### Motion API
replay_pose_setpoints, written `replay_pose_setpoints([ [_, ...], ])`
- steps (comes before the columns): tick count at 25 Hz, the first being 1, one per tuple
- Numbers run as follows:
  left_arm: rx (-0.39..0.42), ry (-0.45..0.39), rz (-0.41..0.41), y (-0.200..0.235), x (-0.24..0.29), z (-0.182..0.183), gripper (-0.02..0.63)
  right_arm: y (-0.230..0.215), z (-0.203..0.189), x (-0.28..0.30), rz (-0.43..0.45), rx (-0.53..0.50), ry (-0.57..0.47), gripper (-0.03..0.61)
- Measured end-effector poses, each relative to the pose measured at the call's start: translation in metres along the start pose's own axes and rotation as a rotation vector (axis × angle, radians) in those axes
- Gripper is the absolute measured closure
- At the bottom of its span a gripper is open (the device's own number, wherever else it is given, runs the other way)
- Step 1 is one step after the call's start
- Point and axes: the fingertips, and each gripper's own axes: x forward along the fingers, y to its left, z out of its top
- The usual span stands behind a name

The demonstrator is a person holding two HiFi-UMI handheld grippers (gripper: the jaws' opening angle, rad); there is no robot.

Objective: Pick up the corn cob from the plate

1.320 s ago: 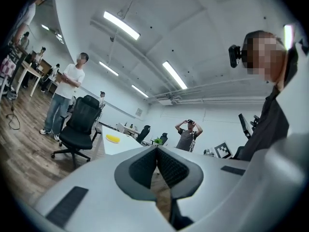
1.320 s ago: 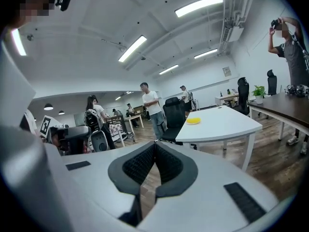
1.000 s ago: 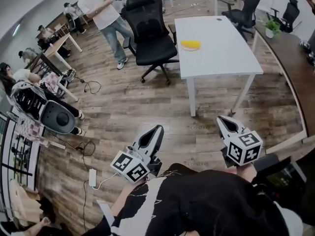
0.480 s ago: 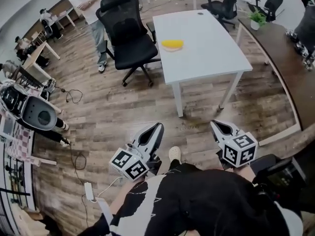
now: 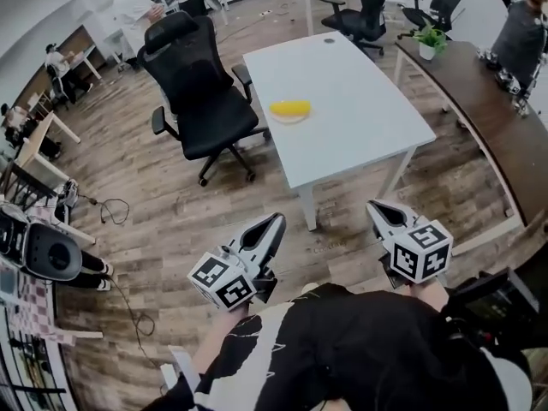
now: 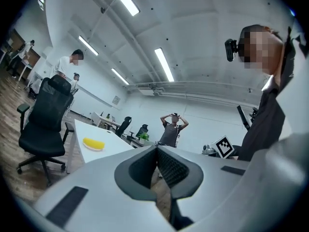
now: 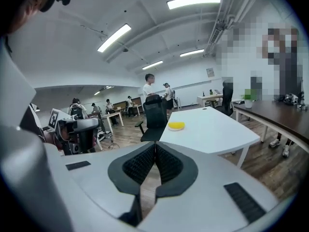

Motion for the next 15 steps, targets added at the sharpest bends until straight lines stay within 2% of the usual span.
replay_pose_setpoints([
  [3, -0.003, 0.01, -0.015, 0.032, 0.013, 0.019, 0.6, -0.014, 0.026, 0.004, -0.075, -0.017, -0.037, 0.563],
  [8, 0.035, 0.013, 0.018, 0.07, 0.031, 0.043, 0.6, -0.038, 0.071, -0.001, -0.19, -0.047, -0.112, 0.563],
  [12, 0.027, 0.018, -0.034, 0.077, 0.041, 0.055, 0.6, -0.051, 0.103, -0.003, -0.219, -0.045, -0.168, 0.563],
  [15, 0.023, -0.03, -0.063, 0.075, 0.042, 0.067, 0.6, -0.053, 0.126, 0.001, -0.223, -0.052, -0.212, 0.562],
])
